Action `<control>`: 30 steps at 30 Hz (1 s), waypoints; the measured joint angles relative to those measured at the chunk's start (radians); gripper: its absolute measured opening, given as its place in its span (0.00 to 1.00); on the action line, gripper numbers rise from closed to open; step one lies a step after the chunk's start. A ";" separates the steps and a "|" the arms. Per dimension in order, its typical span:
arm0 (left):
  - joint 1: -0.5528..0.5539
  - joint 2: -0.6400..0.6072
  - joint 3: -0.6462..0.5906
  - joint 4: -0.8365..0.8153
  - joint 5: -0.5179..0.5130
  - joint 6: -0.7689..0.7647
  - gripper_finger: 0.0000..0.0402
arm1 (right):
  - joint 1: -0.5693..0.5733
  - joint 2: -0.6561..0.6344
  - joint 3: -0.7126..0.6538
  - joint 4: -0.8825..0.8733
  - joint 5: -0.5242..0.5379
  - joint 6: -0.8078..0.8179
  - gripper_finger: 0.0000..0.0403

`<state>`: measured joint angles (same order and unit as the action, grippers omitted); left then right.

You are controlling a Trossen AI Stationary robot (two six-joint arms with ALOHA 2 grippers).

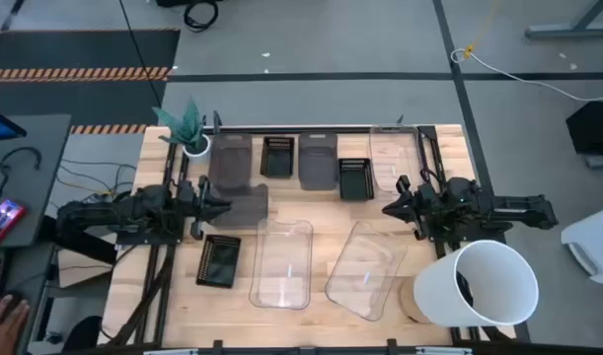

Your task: Stack baskets by color

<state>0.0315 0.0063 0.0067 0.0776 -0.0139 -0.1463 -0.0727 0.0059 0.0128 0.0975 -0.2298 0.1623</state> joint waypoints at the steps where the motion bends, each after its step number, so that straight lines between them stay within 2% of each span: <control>1: 0.000 0.000 0.000 0.000 0.000 0.000 0.14 | 0.000 0.000 0.000 0.000 0.000 0.000 0.08; 30: 0.000 0.000 0.000 0.000 0.000 0.000 0.14 | 0.000 0.000 0.000 0.000 0.000 0.000 0.08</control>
<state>0.0311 0.0063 0.0067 0.0773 -0.0136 -0.1463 -0.0723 0.0062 0.0125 0.0978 -0.2298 0.1623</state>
